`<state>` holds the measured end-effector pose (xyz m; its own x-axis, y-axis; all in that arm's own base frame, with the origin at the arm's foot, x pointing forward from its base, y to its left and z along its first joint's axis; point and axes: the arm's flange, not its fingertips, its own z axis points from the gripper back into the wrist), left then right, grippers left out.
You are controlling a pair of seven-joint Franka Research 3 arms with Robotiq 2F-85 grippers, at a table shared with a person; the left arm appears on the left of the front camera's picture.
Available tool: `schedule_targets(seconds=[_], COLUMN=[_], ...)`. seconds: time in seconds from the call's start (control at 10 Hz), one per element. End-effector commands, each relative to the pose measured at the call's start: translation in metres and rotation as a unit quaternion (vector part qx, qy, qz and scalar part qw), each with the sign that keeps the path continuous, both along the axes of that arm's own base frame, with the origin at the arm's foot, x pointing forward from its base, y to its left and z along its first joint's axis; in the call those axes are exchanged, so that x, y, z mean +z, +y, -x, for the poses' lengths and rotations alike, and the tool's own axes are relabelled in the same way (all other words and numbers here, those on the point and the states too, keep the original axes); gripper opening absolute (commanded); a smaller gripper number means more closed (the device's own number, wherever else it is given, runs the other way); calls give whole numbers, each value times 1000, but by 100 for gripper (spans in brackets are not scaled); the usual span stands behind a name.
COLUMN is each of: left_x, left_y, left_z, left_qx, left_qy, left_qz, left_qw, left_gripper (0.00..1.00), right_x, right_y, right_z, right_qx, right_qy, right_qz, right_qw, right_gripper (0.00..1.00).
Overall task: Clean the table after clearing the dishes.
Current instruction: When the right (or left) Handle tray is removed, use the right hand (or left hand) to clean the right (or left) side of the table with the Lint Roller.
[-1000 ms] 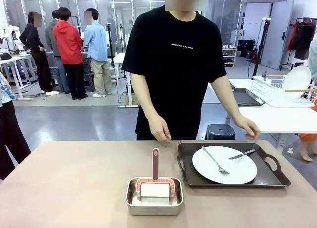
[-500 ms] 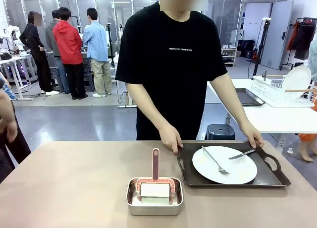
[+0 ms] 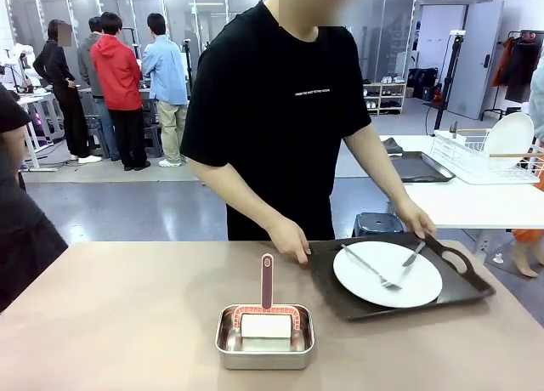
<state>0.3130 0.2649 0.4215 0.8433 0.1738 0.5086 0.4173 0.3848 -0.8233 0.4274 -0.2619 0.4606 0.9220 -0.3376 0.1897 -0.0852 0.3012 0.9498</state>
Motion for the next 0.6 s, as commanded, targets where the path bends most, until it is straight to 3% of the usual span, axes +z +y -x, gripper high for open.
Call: schedule_targets(seconds=[0.0, 0.5], left_x=[2, 2], left_y=[-3, -3], left_z=[4, 4], left_qx=[6, 6], left_qy=[-5, -5], left_qz=[-3, -3], left_qw=[1000, 1000], left_gripper=[100, 100], right_x=[3, 3], right_y=[2, 2], right_z=[1, 1], right_qx=[0, 0], right_qy=[-3, -3], right_qz=[-1, -1], right_qw=[1000, 1000], right_gripper=[100, 100])
